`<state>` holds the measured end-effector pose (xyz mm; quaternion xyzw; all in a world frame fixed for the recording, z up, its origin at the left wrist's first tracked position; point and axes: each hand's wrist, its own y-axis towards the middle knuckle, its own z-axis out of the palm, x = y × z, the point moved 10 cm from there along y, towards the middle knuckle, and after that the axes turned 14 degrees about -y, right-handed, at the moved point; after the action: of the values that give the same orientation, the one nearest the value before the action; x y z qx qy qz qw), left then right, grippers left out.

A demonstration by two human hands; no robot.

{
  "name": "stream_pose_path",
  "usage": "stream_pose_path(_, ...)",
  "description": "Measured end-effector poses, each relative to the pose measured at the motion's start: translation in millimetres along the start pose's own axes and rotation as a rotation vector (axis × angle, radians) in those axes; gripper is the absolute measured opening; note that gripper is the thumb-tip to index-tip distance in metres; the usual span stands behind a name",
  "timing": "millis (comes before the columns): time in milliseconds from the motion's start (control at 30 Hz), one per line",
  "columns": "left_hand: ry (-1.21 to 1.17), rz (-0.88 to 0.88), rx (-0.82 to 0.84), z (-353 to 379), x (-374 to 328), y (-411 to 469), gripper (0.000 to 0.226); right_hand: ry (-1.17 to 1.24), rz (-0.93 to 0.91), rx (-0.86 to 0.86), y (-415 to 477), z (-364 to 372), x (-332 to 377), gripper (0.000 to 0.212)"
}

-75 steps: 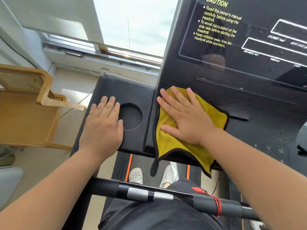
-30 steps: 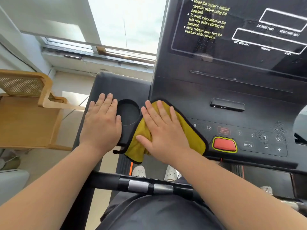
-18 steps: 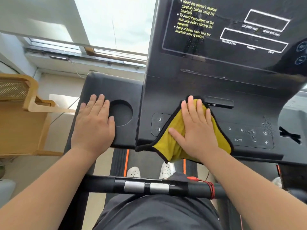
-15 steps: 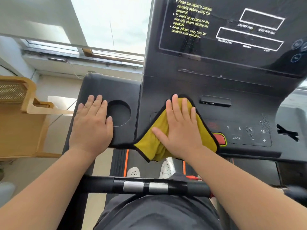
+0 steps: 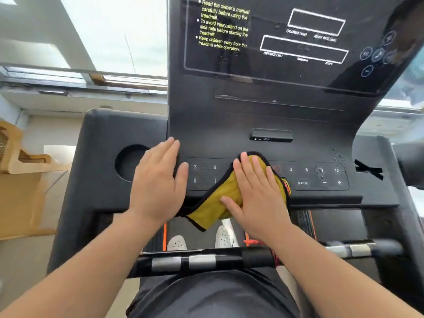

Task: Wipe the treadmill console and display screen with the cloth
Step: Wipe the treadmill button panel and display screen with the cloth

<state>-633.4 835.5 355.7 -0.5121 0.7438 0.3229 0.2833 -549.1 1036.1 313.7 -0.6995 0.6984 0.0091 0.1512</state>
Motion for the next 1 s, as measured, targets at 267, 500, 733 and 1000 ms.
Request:
stream_pose_path(267, 0.093, -0.025, 0.019, 34, -3, -3, 0.068, 0.086, 0.295, 0.063, 1, 14, -84, 0.103)
stream_pose_path(500, 0.121, 0.014, -0.014, 30, -9, -6, 0.070, 0.049, -0.201, -0.070, 20, -18, 48, 0.077)
stream_pose_path(733, 0.241, 0.066, -0.073, 30, -16, -7, 0.068, 0.042, -0.096, -0.053, 6, 6, -37, 0.085)
stream_pose_path(1000, 0.320, 0.236, -0.130, 76, -87, -13, 0.062, 0.037, 0.074, 0.022, -32, 43, -161, 0.089)
